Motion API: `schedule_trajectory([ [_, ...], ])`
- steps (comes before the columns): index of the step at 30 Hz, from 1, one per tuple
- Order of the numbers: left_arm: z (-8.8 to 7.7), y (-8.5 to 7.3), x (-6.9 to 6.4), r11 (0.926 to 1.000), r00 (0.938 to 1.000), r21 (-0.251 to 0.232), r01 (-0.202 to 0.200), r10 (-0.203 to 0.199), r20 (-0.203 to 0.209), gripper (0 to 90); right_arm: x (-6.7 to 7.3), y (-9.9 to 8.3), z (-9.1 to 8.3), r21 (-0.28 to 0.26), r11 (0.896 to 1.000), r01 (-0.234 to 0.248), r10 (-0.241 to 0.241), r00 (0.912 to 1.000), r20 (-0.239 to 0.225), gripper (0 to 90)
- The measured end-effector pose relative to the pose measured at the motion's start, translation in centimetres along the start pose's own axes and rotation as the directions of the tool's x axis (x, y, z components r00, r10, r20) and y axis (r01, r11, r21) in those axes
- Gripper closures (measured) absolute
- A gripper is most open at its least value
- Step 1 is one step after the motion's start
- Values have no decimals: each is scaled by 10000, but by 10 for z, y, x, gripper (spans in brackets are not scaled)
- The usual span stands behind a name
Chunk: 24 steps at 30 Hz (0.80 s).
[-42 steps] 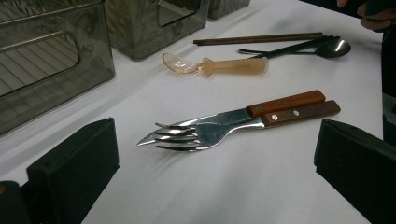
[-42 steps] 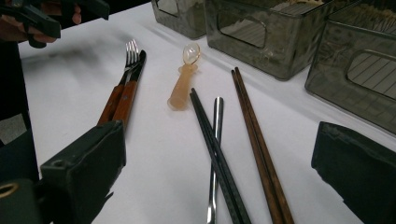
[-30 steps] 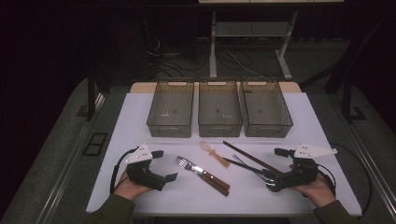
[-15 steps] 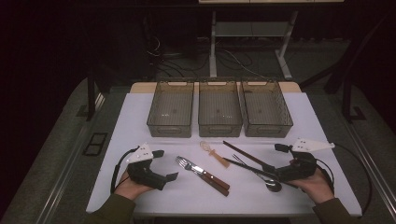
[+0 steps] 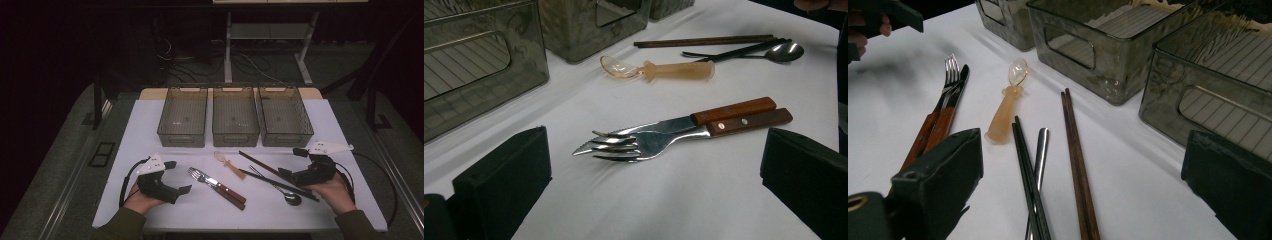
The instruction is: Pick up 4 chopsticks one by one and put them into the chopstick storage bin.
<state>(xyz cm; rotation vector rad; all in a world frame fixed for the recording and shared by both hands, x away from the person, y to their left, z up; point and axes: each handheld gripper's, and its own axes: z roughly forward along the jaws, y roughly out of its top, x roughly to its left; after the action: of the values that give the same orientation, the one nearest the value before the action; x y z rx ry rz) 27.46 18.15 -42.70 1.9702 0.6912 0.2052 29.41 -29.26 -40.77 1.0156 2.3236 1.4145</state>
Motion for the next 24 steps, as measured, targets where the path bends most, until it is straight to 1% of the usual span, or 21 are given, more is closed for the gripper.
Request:
schedule_trajectory([
  [4, 0, 0, 0, 10000, 10000, -54, 7, -6, 41, 0, -3, 4, 5, -33, 10000, 5, -4, 10000, 56, 34],
  [7, 0, 0, -1, 10000, 10000, -62, -8, 9, 42, 0, -6, 7, 9, 86, 9999, -71, 70, 9999, 133, 34],
  [9, 0, 0, -1, 10000, 10000, -57, 9, -9, 30, 0, -7, 9, 12, 155, 9999, -2, -1, 9998, 199, 34],
  [12, -1, 1, -1, 10000, 10000, -10, -70, 70, 69, 0, -7, 9, 15, 334, 9994, 89, -96, 9997, 222, 34],
  [17, -1, 1, -2, 9999, 9999, -59, -145, 146, 84, 0, -8, 7, 15, 537, 9982, 248, -262, 9993, 249, 34],
  [19, -1, 1, -3, 9998, 9998, 21, -182, 182, 93, 0, -7, 7, 15, 623, 9977, 271, -286, 9993, 240, 34],
  [21, -1, 0, -2, 9998, 9997, 18, -209, 209, 130, 0, -7, 6, 16, 909, 9956, 239, -267, 9992, 297, 35],
  [23, 0, 0, -2, 9999, 9998, -8, -157, 157, 140, 0, -6, 5, 17, 1073, 9938, 274, -311, 9990, 333, 35],
  [24, 0, 0, -3, 9999, 9998, -8, -149, 149, 150, 0, -6, 5, 17, 1125, 9933, 274, -315, 9989, 349, 49],
])
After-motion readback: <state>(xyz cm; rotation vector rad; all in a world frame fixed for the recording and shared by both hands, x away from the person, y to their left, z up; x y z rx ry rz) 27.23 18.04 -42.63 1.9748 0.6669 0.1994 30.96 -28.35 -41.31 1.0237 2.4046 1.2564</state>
